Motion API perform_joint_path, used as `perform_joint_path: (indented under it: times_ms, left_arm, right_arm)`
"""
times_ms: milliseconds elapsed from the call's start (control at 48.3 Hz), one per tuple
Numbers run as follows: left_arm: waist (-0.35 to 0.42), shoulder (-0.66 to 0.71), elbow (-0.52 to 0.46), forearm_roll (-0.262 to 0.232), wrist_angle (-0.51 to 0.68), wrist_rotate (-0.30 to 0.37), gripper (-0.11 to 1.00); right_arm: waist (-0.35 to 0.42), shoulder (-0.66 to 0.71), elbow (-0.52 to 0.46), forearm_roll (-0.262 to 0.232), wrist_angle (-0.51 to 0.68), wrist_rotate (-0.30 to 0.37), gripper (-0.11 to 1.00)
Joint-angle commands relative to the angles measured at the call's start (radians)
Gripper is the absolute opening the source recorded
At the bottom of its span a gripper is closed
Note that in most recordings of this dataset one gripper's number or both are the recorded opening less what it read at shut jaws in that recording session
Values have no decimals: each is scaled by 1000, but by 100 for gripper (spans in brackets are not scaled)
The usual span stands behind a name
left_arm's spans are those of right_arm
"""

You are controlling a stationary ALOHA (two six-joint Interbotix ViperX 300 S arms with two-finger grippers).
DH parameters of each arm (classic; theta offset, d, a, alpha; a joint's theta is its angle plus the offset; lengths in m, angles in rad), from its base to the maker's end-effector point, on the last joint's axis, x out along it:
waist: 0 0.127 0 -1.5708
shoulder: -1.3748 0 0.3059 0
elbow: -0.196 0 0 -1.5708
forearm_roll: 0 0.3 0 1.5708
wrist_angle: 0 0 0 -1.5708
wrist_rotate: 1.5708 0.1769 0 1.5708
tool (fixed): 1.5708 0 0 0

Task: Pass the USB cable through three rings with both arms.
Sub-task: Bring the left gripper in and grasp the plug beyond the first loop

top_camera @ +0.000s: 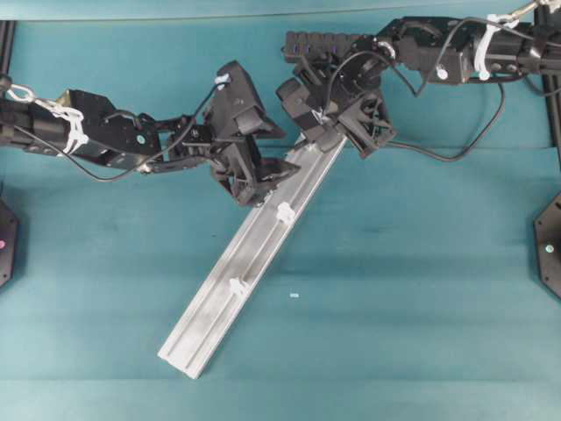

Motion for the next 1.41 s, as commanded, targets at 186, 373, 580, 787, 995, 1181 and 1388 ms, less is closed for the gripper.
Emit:
perform_joint_path:
  times_ms: [186,373,580,787,995,1181,1388]
  left_arm:
    - [8,17,-18,3,-18,2,87]
    - [9,18,-20,3,-18,2,80]
    - [9,20,-25,5,-40,6,59]
    - [9,21,-31,5,-49,6,39]
    - [9,21,-32,6,-49,6,18]
    - [9,21,-28,6,-48,5,14]
    - [9,21,-32,5,-48,2,12]
  right_arm:
    - [2,-2,-3,18,5,3,7]
    - [2,-2,-3,18,5,3,7]
    - [2,-2,-3,18,5,3,7]
    - [2,-2,-3,18,5,3,7]
    - [2,-2,-3,18,5,5,7]
    - [2,-2,-3,18,5,8,7]
    - [6,-11,15,18,0,9,7]
